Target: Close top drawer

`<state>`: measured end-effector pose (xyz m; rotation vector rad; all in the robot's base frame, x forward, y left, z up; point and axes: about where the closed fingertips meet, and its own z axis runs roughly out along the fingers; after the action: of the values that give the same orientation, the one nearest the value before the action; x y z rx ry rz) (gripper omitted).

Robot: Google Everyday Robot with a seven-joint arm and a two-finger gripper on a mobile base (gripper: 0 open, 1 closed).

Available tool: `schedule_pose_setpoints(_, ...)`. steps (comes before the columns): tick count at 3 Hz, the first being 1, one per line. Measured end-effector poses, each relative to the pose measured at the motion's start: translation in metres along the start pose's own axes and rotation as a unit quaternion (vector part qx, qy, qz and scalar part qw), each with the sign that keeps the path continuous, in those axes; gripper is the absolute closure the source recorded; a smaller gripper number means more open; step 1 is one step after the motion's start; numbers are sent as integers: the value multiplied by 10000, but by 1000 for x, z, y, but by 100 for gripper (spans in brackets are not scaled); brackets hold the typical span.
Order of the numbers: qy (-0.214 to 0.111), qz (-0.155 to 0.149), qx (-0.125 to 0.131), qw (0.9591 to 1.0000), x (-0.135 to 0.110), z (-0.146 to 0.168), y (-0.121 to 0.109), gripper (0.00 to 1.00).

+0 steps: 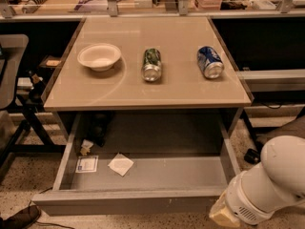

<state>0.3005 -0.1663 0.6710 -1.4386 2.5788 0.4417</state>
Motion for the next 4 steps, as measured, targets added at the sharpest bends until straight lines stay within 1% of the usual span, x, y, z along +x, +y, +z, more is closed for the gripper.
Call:
schedule_pose_setpoints(1, -80, -111, 175, 9998, -18, 11, -15, 100)
schedule_pose_setpoints(2, -97, -170, 256, 9995, -25, 13, -22, 100)
schedule_pose_setpoints(3, -116, -376, 451, 9982, -47, 15, -42, 100)
schedule_pose_setpoints(4, -128, -331, 492, 9982, -48, 15, -43, 100)
